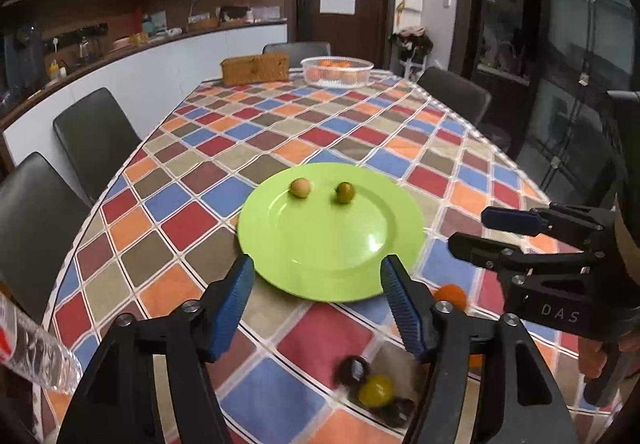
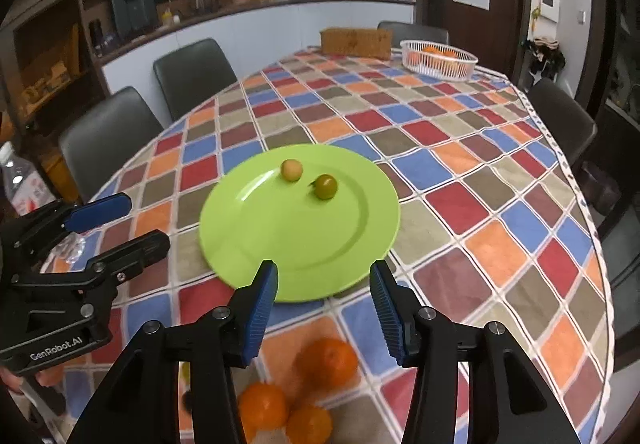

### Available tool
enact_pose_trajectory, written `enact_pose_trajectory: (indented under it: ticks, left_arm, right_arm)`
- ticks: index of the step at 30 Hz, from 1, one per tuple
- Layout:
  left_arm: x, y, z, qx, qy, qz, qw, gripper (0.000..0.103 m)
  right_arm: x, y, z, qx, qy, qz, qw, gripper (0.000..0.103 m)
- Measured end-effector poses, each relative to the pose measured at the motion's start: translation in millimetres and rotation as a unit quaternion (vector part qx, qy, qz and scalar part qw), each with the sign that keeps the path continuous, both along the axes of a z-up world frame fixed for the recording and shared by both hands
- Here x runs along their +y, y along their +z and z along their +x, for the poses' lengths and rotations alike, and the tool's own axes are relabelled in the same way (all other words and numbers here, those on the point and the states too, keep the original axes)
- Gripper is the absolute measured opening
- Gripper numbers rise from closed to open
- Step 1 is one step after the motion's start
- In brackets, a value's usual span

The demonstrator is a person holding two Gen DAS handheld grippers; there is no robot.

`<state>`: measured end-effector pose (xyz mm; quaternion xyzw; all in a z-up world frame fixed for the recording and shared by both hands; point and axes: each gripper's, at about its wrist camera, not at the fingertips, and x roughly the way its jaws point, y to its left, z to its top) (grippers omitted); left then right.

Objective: Organize fruits
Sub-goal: 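Withdraw both tools from the plate back toward the fruit cluster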

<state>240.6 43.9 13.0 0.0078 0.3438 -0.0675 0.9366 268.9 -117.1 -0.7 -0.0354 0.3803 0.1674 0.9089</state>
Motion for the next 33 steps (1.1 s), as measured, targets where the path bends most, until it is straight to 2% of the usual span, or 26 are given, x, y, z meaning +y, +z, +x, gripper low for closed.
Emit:
enact_pose_trajectory:
  ticks: [10, 16, 20, 25, 33]
  left_arm:
    - [-12, 23, -65, -0.036, -0.001, -0.013, 0.9993, 0.080]
    - [-14, 21, -95, -0.034, 0.009, -0.025, 0.9991, 0.082]
    - [-16, 14, -109, -0.029, 0.013, -0.031, 0.9990, 0.082]
    - [-22, 2, -118, -0.023, 0.009, -0.019, 0.9995, 0.082]
    - [-31, -14, -130, -0.043, -0.017, 0.008, 0.9989, 0.080]
  right_arm:
    - [-17, 28, -70, -0.050, -0.019, 0.017, 0.998, 0.064]
    - [-25, 32, -103, -0.069, -0.032, 0.009, 0.997, 0.065]
    - [-28, 29, -118, -0.075, -0.037, 0.003, 0.996, 0.065]
    - [-31, 20, -132, -0.069, -0.041, -0.002, 0.997, 0.065]
    - [-40, 2, -150, -0.059, -0.055, -0.001, 0.997, 0.065]
